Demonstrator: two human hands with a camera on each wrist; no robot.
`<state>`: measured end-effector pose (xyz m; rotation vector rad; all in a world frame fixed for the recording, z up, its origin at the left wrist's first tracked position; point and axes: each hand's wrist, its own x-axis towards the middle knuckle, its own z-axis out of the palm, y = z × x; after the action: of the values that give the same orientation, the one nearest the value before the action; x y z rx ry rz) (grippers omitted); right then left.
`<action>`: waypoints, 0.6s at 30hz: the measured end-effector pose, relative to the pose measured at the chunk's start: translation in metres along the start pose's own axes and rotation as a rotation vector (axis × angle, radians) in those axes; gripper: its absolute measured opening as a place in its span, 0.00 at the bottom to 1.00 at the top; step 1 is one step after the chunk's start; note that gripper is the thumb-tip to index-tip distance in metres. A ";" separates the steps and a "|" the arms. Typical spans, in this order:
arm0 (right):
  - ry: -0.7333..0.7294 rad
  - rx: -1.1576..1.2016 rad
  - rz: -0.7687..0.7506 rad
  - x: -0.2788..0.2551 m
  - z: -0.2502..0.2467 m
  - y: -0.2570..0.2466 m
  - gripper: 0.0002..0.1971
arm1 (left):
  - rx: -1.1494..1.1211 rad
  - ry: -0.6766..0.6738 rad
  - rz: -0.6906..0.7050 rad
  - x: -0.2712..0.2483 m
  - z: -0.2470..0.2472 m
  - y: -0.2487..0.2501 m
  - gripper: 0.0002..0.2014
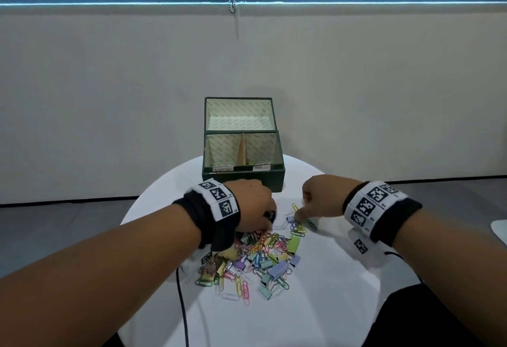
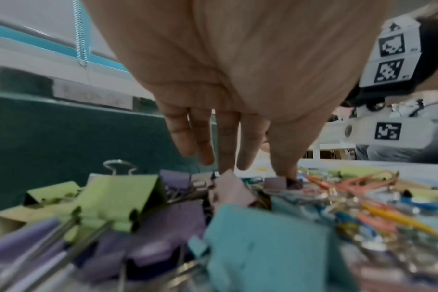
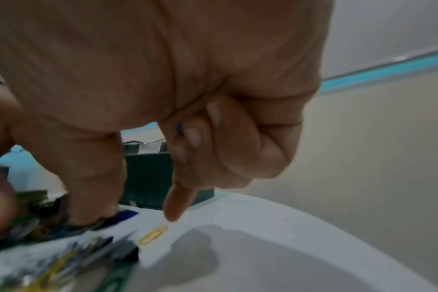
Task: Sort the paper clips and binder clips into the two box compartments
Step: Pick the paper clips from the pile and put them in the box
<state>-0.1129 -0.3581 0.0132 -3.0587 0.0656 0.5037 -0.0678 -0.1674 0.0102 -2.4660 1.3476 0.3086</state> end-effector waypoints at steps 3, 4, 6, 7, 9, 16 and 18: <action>-0.031 -0.050 0.045 -0.006 0.009 0.000 0.30 | 0.046 -0.036 -0.017 0.006 0.001 0.008 0.10; -0.037 -0.039 0.039 -0.006 0.013 -0.001 0.29 | 0.036 -0.026 -0.028 0.007 0.001 0.009 0.10; -0.031 0.014 0.006 -0.004 0.020 -0.002 0.23 | 0.002 -0.013 -0.047 0.006 0.001 0.008 0.10; -0.024 0.038 -0.017 -0.002 0.022 -0.002 0.19 | -0.029 -0.008 -0.055 0.004 0.000 0.007 0.10; -0.023 0.048 -0.052 0.001 0.026 -0.003 0.09 | -0.125 0.030 -0.069 -0.002 -0.003 0.005 0.06; -0.128 0.323 -0.136 -0.007 0.019 0.004 0.09 | -0.882 0.185 -0.199 -0.031 -0.014 -0.026 0.02; -0.157 0.570 -0.141 -0.009 0.008 0.007 0.08 | -1.180 0.123 -0.184 -0.038 -0.017 -0.036 0.02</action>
<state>-0.1244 -0.3640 0.0081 -2.4424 -0.0112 0.5909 -0.0566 -0.1260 0.0444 -3.5358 1.1004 1.2019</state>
